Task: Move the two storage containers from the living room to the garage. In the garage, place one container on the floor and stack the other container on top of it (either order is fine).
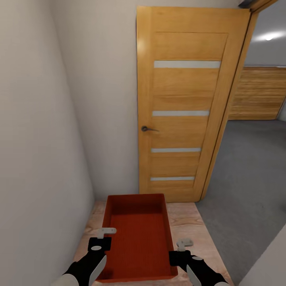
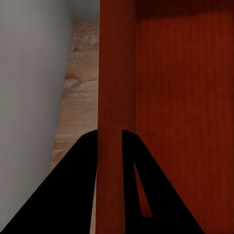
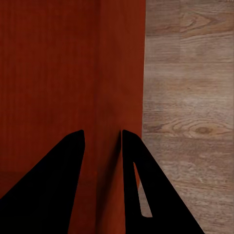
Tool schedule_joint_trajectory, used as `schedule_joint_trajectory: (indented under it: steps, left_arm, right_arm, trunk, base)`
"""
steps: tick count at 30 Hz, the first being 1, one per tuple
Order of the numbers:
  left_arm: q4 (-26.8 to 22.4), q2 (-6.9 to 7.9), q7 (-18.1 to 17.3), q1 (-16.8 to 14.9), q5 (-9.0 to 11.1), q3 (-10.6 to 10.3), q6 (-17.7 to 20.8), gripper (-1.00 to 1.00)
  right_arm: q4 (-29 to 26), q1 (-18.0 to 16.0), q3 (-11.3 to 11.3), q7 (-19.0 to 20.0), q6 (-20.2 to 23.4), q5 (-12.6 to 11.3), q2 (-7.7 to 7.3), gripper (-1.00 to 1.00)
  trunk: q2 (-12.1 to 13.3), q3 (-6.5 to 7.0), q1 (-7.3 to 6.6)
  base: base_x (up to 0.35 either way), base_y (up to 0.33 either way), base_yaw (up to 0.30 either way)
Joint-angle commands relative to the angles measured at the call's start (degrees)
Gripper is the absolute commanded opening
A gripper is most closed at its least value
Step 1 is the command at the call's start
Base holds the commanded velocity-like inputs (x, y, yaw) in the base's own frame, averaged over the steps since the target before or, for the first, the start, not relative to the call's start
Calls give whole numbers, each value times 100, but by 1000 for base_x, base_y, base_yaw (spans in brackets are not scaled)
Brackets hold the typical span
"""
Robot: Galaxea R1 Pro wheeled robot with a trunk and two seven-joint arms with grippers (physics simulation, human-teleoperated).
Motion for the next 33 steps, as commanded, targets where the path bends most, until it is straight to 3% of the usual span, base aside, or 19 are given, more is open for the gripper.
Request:
schedule_joint_trajectory:
  steps: [1, 33]
  left_arm:
    - [124, 12, 59, -3, 162, -124, 28, -100]
    - [124, 38, 59, -3, 162, -125, 19, -100]
  right_arm:
    - [-148, -4, -20, 36, -160, -12, -5, -100]
    - [-149, -4, -20, 43, -160, -8, -5, -100]
  trunk:
    - [-4, -7, 4]
    - [-4, -7, 4]
  base:
    - [341, 0, 0]
    - [332, 0, 0]
